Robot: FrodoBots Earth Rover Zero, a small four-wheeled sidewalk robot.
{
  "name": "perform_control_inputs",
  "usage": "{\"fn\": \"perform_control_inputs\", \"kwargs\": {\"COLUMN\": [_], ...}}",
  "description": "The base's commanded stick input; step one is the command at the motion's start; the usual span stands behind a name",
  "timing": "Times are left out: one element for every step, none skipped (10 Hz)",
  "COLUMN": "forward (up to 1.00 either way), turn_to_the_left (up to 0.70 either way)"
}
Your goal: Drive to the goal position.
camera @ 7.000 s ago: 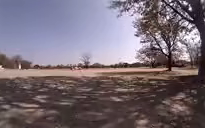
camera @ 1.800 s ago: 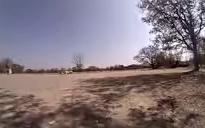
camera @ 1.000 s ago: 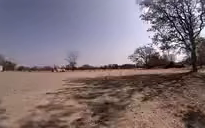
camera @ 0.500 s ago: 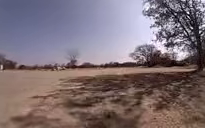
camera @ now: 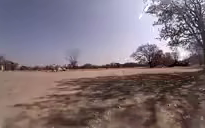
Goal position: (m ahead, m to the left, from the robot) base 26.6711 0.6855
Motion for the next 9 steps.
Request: {"fn": "perform_control_inputs", "kwargs": {"forward": [1.0,1.0,1.0,1.0,1.0,1.0,1.0,1.0,1.0], "turn_to_the_left": [0.0,0.0,0.0,0.0,0.0,0.0,0.0,0.0,-0.02]}}
